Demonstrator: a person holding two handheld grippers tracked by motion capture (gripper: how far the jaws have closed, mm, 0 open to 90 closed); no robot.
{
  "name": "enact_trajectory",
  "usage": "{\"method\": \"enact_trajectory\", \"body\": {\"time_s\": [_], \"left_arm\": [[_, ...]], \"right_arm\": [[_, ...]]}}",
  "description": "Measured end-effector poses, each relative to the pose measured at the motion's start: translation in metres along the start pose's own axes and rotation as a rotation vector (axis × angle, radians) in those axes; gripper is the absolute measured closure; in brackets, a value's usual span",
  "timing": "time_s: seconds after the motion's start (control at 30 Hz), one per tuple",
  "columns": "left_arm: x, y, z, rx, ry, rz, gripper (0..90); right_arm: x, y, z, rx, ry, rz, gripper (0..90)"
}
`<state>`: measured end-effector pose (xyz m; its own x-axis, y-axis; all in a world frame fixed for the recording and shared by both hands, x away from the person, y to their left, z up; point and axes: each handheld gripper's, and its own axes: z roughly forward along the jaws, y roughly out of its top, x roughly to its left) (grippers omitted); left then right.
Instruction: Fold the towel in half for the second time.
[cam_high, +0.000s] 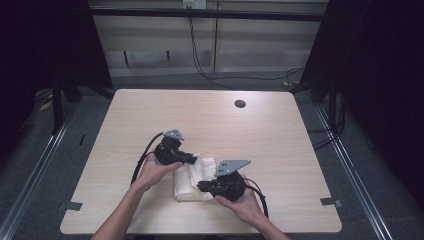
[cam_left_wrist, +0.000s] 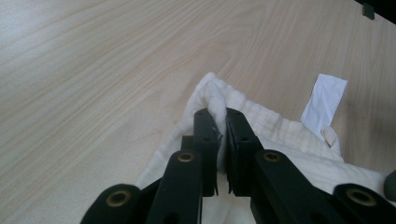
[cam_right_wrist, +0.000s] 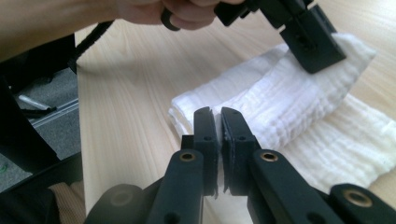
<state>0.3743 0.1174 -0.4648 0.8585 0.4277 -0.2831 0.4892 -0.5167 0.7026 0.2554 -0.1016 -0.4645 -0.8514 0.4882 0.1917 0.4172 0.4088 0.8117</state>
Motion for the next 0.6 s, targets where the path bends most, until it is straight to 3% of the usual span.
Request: {"method": "enact_trajectory", "body": {"time_s": [0.17, 0.23, 0.37, 0.6], "left_arm": [[0.002, -0.001, 0.004, -0.001, -0.004, -0.018, 83.3], [0.004, -0.001, 0.005, 0.008, -0.004, -0.026, 82.1], [0.007, -0.003, 0.007, -0.022, -0.014, -0.043, 77.1], [0.005, 0.001, 0.008, -0.049, -0.027, -0.048, 70.7]], "right_arm": [[0.0, -0.003, 0.007, 0.019, -0.005, -0.001, 85.6], [0.0, -0.006, 0.009, 0.038, -0.018, -0.004, 85.3], [-0.002, -0.01, 0.011, 0.078, -0.06, -0.033, 85.2], [-0.006, -0.016, 0.011, 0.099, -0.074, -0.012, 83.4]]}}
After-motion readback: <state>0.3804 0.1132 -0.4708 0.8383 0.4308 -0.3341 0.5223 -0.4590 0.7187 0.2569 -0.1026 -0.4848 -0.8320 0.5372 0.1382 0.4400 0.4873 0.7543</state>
